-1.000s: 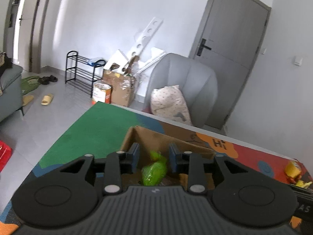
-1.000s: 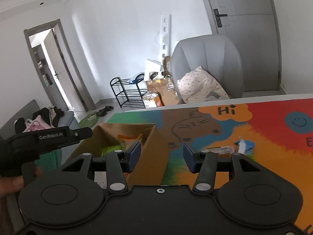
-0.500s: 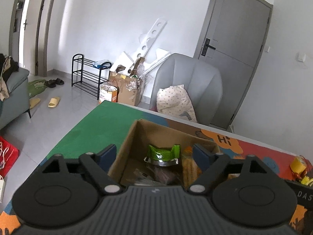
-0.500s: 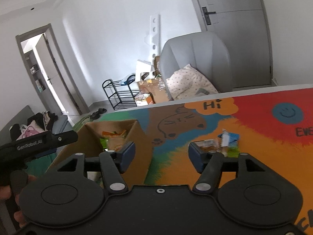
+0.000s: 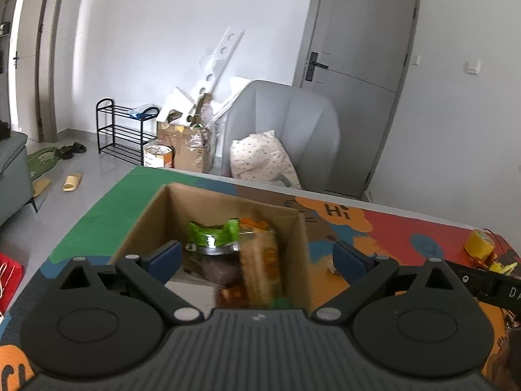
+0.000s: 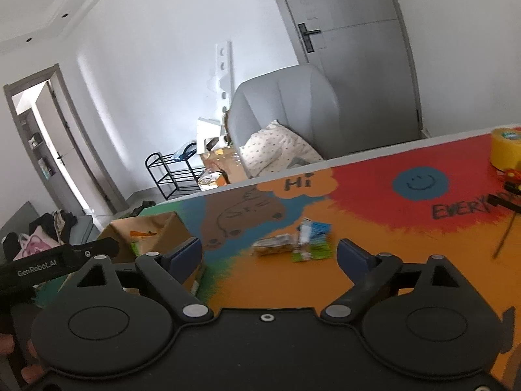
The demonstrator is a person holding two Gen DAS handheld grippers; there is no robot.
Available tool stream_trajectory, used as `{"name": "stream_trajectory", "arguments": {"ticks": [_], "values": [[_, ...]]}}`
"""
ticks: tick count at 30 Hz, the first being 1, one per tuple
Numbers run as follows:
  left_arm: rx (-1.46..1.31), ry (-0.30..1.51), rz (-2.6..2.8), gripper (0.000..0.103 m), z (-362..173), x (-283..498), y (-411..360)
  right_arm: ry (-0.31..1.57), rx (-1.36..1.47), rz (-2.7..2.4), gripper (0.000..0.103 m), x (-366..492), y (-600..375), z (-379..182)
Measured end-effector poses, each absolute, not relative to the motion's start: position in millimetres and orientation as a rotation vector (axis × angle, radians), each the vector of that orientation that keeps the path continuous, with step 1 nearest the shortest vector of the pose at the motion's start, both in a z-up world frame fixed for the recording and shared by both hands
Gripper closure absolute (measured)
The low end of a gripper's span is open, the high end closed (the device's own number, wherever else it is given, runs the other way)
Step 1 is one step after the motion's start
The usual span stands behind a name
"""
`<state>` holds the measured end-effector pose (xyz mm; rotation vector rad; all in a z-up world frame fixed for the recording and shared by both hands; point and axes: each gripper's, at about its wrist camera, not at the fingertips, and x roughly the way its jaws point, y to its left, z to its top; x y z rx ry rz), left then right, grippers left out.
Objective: Organize snacks
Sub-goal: 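Withdraw both open grippers from the box toward the last two snacks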
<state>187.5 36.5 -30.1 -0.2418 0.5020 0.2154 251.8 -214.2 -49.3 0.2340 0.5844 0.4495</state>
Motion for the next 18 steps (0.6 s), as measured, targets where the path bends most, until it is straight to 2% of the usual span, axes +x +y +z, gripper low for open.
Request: {"name": "stream_trajectory", "arguments": {"ticks": [18], "values": [[-0.207,0.488,0.081,0.004,-28,214,-26,0.601,0.270,0.456,0.012,274,-247,-60]]}}
